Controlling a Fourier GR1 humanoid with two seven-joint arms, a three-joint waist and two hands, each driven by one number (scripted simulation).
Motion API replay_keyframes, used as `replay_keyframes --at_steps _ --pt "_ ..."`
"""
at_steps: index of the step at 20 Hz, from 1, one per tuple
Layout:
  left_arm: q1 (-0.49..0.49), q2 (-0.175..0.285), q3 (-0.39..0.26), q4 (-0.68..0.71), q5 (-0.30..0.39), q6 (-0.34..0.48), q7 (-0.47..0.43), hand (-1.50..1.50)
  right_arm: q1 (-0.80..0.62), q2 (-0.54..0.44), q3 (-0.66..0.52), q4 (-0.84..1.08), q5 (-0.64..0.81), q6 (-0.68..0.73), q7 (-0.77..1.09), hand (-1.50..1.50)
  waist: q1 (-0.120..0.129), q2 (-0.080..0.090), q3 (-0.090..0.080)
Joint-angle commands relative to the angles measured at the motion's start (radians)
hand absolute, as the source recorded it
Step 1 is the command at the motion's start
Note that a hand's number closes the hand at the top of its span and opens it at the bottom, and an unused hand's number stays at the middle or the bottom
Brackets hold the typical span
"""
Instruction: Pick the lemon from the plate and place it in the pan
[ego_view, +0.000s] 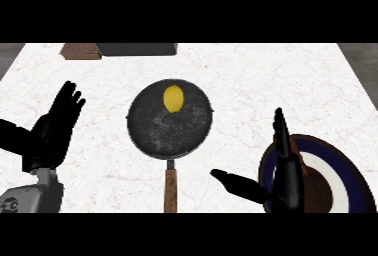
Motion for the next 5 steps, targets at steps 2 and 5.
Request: replay_keyframes --at_steps 2,5 --pt "-0.02 0.009 0.026 0.068 0.011 -0.038 -0.054 0.0 0.162 -0.043 -0.024 -0.091 -0.05 0.015 -0.142 -1.5 0.014 0.005 0.0" --pt "0.019 0.008 0.005 -0.06 0.005 -0.016 0.056 0.0 0.199 0.027 0.049 -0.082 0.083 -0.012 -0.091 -1.5 0.018 0.004 0.0"
